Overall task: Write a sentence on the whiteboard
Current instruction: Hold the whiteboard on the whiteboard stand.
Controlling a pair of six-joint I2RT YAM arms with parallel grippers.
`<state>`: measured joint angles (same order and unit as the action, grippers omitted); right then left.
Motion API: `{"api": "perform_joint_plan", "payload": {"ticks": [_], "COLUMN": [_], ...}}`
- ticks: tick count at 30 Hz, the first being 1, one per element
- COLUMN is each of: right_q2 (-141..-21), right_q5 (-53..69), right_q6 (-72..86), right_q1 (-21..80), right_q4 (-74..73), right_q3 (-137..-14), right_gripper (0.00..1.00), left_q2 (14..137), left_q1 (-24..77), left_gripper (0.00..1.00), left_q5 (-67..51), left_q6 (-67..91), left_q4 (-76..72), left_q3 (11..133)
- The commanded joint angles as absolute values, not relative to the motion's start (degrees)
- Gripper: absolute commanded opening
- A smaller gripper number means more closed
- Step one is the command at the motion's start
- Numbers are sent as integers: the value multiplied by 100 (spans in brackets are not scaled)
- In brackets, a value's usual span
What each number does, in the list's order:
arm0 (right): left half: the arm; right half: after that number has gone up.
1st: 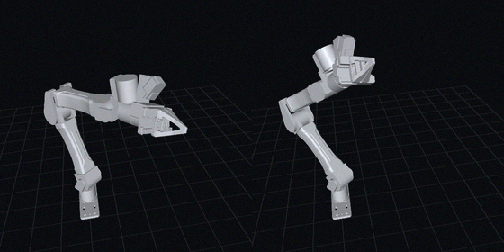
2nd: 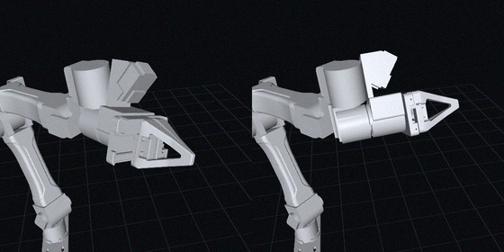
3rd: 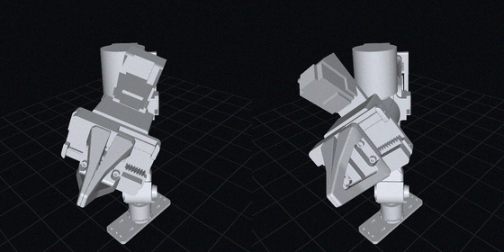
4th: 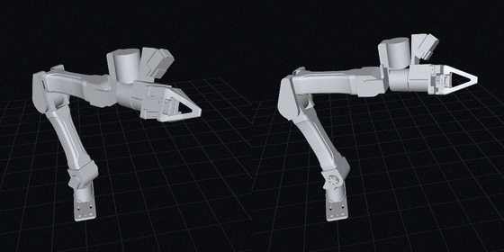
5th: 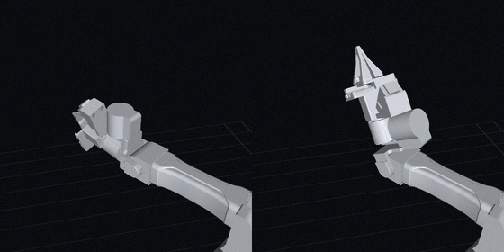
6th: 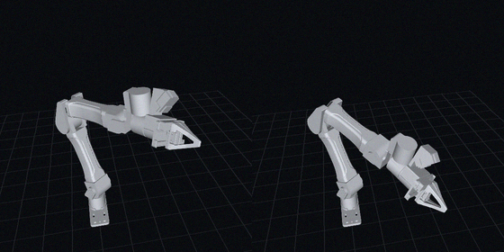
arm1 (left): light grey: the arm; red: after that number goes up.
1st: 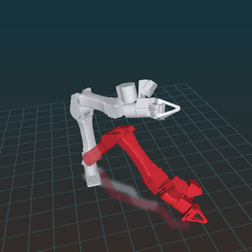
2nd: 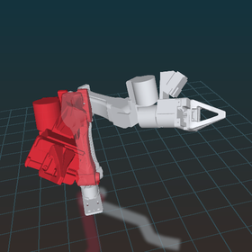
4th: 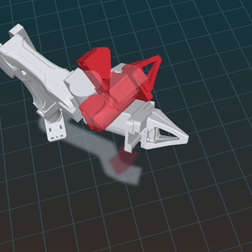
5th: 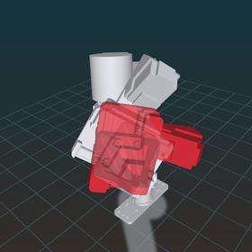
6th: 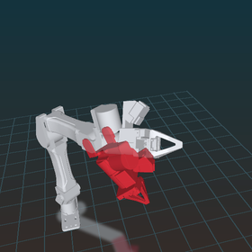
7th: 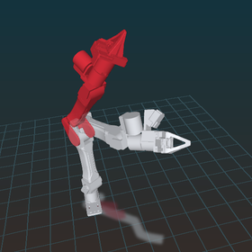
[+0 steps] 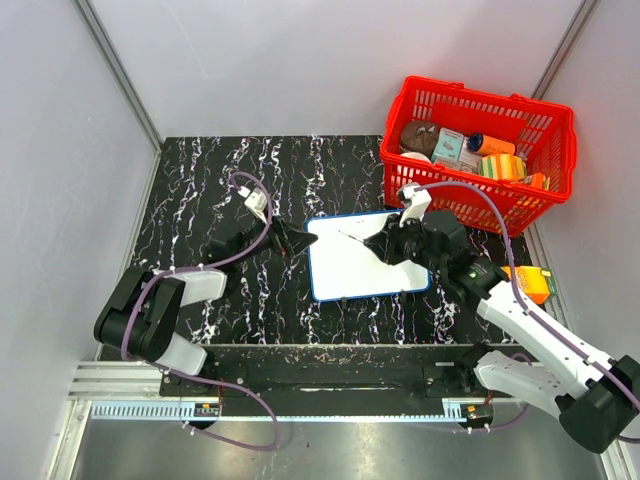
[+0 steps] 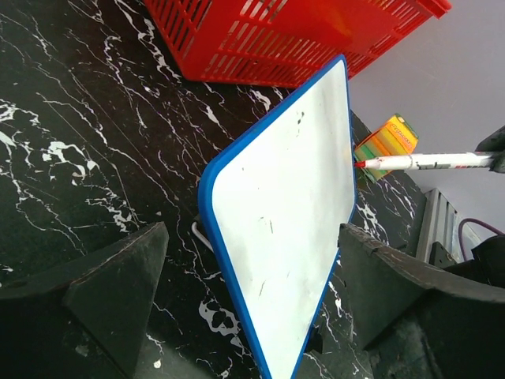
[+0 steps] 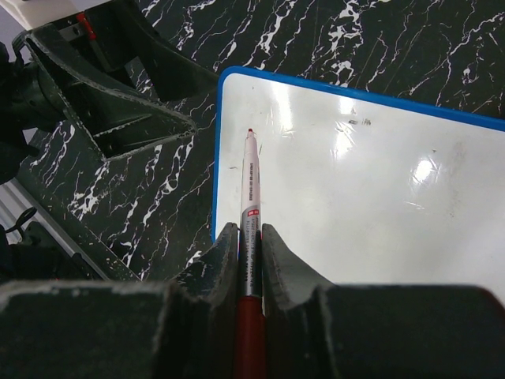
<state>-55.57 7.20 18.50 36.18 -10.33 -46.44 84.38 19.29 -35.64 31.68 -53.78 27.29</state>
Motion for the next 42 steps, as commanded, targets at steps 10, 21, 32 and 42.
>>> {"api": "perform_joint_plan", "payload": {"ticks": [10,21,32,42], "right_q2": [-5801,-6047,-6179,-6117], "right_q5": [791,861,993,186], "right_q6": [1820,1784,1679,1257], "right_q1": [3656,3648,3735,4271], "right_q4": [-554,-264,-246,-431], "right_q3": [-5001,-5019,-5115,-5142], "right_gripper": [0,0,0,0], "left_q2": [9086,9571,9615,9528], "left_q1": [1837,1837,1837,1837], "left_gripper": [81,59,13,0], "left_q5": [-4447,-5089,-5195,-5036], "left_q6": [3410,3770,3683,3331], "left_q4": [-5984,-6311,-6012,-5336], "left_q3": [3146,3445,3577,3691]}}
